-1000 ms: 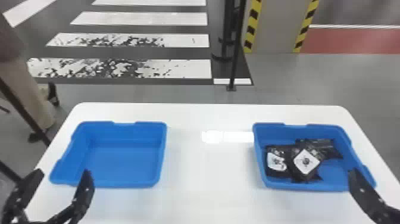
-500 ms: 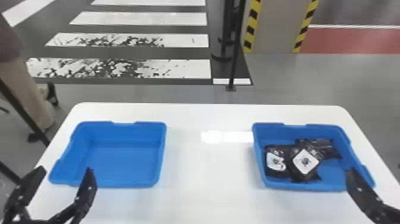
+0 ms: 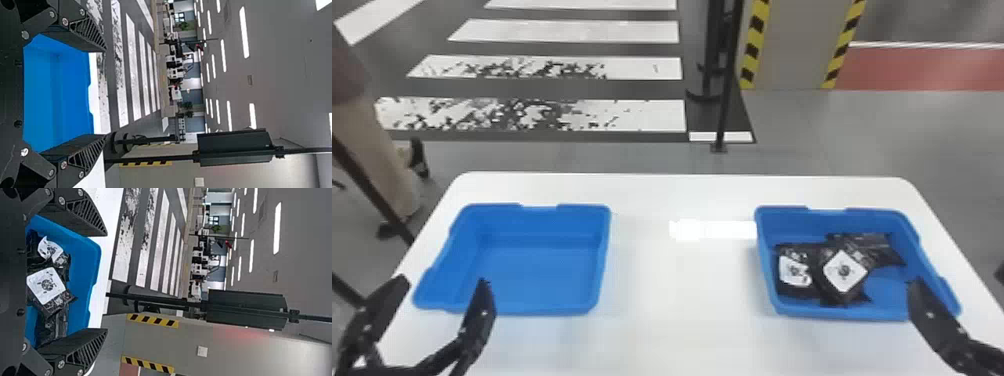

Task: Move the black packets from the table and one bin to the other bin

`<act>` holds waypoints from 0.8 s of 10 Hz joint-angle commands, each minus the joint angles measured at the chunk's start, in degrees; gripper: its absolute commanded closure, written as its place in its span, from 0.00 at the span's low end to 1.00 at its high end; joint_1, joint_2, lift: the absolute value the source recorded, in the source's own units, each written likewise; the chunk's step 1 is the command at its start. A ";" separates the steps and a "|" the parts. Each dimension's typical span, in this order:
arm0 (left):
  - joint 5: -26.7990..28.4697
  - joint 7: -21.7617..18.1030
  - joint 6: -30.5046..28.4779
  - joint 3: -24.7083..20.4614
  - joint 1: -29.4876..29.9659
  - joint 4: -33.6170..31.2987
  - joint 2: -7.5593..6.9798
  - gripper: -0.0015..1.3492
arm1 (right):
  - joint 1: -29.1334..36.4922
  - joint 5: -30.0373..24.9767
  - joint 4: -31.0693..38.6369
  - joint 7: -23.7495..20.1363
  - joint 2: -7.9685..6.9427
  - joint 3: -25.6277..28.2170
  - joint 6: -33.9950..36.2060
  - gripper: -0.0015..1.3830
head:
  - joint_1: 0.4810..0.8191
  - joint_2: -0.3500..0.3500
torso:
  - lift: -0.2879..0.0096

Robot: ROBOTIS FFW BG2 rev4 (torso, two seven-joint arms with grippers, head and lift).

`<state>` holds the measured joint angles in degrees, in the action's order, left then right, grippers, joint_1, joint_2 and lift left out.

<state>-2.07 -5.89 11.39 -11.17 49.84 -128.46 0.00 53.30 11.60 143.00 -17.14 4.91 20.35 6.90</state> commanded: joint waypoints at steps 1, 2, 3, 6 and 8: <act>0.01 0.00 0.00 0.09 -0.06 0.00 0.15 0.21 | -0.01 -0.06 -0.05 0.00 0.10 -0.01 -0.02 0.12 | 0.63 0.49 | 0.60; 0.01 0.00 0.00 0.09 -0.06 0.00 0.15 0.21 | -0.15 -0.18 0.09 0.00 0.10 -0.01 -0.02 0.12 | 0.63 0.49 | 0.60; 0.01 0.00 -0.14 0.20 -0.06 0.00 0.15 0.21 | -0.15 -0.18 0.09 0.00 0.10 -0.01 -0.02 0.12 | 0.63 0.49 | 0.60; 0.01 0.00 -0.14 0.32 -0.06 -0.14 0.15 0.21 | -0.29 -0.06 0.09 0.00 0.01 -0.01 -0.02 0.12 | 0.63 0.49 | 0.60; 0.01 0.00 -0.14 0.43 -0.06 -0.28 0.15 0.21 | -0.29 -0.06 0.09 0.09 0.01 -0.01 -0.02 0.12 | 0.63 0.49 | 0.60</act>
<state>-2.04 -5.89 11.28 -10.82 49.78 -128.67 0.00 53.01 11.56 143.08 -17.05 4.98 20.34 6.88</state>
